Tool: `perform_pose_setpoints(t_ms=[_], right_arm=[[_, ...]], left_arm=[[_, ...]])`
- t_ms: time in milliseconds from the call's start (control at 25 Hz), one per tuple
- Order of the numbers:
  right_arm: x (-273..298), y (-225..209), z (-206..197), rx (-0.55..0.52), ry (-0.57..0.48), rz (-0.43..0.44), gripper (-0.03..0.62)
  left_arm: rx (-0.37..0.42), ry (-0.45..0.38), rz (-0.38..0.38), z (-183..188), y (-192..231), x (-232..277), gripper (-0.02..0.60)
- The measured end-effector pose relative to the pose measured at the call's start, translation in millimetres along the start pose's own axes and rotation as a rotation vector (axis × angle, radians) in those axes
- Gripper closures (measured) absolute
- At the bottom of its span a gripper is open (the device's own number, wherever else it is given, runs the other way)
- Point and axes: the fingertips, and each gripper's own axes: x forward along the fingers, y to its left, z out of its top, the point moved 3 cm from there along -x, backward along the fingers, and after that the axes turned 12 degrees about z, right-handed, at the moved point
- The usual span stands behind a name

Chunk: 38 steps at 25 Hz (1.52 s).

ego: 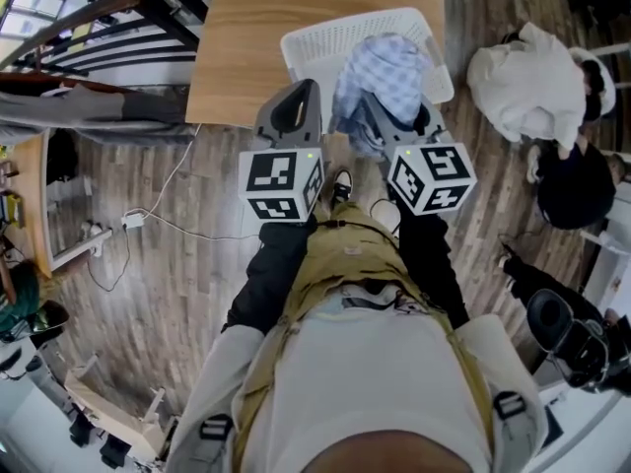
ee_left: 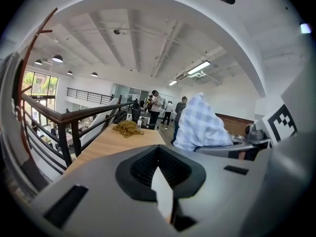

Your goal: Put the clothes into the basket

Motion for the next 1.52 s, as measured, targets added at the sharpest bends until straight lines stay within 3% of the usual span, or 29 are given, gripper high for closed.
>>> perform_pose_setpoints(t_ms=[360, 880, 1520], right_arm=[[105, -51, -40, 0.058, 0.15, 0.002, 0.407], [157, -101, -70, 0.089, 0.391, 0.057, 0.405], [224, -140, -158, 0.113, 0.786, 0.14, 0.402]], left_arm=[[-0.037, 0.134, 0.05, -46, 60, 89, 0.58], [-0.057, 0.246, 0.076, -60, 68, 140, 0.58], [-0.098, 0.357, 0.103, -82, 100, 190, 0.58]])
